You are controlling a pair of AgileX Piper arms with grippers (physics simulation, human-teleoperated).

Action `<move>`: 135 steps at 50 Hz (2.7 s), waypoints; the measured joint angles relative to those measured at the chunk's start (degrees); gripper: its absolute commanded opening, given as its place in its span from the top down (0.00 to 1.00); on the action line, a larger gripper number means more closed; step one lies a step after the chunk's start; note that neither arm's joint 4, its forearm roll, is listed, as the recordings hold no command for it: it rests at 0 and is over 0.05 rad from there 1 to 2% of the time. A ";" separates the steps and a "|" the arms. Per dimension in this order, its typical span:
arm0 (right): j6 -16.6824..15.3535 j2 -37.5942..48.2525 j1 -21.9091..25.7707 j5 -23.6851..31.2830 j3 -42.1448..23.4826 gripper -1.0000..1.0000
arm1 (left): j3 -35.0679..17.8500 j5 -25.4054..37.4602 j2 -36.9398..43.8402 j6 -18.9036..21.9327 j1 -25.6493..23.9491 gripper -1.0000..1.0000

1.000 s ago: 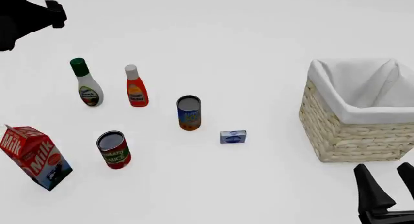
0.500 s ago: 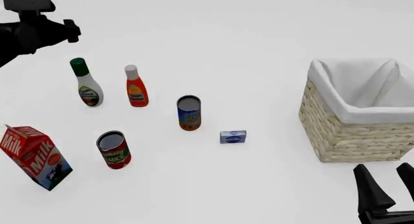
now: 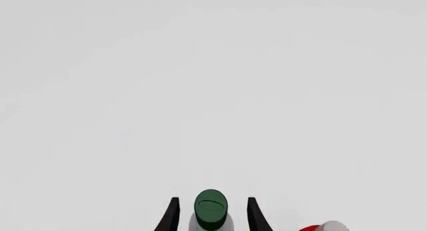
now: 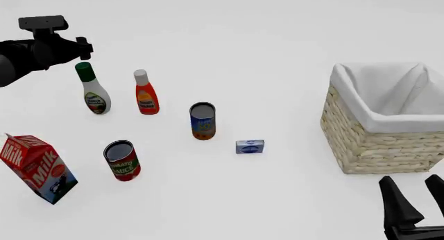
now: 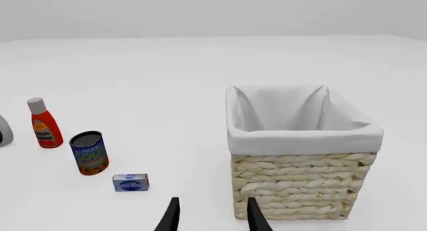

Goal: Pick the salad dressing and place it in the basket.

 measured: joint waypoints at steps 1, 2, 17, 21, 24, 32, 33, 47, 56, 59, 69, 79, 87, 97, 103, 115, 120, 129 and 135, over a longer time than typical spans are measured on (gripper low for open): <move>-0.01 0.00 -0.01 0.01 0.00 0.00 | 0.06 -0.09 0.17 -0.09 0.02 0.00; -0.02 0.00 -0.01 0.01 0.00 0.00 | 0.15 -0.19 0.32 -0.17 0.04 0.00; -0.16 0.00 0.14 0.09 0.00 0.00 | 0.89 -1.48 2.62 -0.93 0.36 0.00; -0.21 0.00 0.18 0.13 -0.01 0.00 | 0.87 -1.69 3.23 -1.06 0.43 0.00; -0.23 0.00 0.20 0.16 -0.01 0.00 | 0.82 -1.81 3.62 -1.19 0.46 0.00; -0.28 0.00 0.12 0.16 -0.01 0.00 | 0.61 -2.00 4.63 -1.47 0.51 0.00; -0.28 0.00 0.11 0.17 -0.01 0.00 | 0.59 -2.03 4.77 -1.50 0.52 0.00; -0.37 0.00 -0.03 0.31 -0.01 0.00 | 0.15 -2.24 6.81 -1.97 0.66 0.00; -0.45 0.00 -0.10 0.44 -0.01 0.00 | 0.00 -2.38 7.91 -2.23 0.49 0.00; -0.47 0.00 -0.11 0.50 -0.01 0.00 | -0.03 -2.40 8.18 -2.31 0.41 0.00; -0.49 0.00 -0.08 0.67 -0.01 0.00 | -0.21 -2.56 9.15 -2.54 0.17 0.00; -0.46 0.01 -0.04 0.81 -0.01 0.00 | 0.92 -3.90 8.88 -2.63 -0.21 0.00; -0.39 0.01 -0.09 0.88 -0.01 0.00 | 2.25 -5.42 7.85 -2.27 0.02 1.00; -0.31 0.03 -0.08 0.93 -0.01 0.00 | 3.55 -6.71 6.79 -1.54 0.53 1.00; -0.28 0.04 -0.06 0.96 -0.02 0.00 | 3.61 -6.72 5.95 -1.11 0.72 1.00; -0.18 0.05 0.06 0.89 -0.03 0.00 | 2.82 -5.63 2.52 0.27 0.44 1.00; -0.13 0.05 0.12 0.84 -0.02 0.00 | 2.51 -4.92 0.35 0.69 -0.01 1.00; -0.02 0.04 0.23 0.70 -0.02 0.00 | 2.32 -3.88 -3.82 1.36 -1.11 1.00; 0.00 0.04 0.32 0.61 -0.02 0.00 | 2.48 -3.22 -6.50 1.90 -2.24 1.00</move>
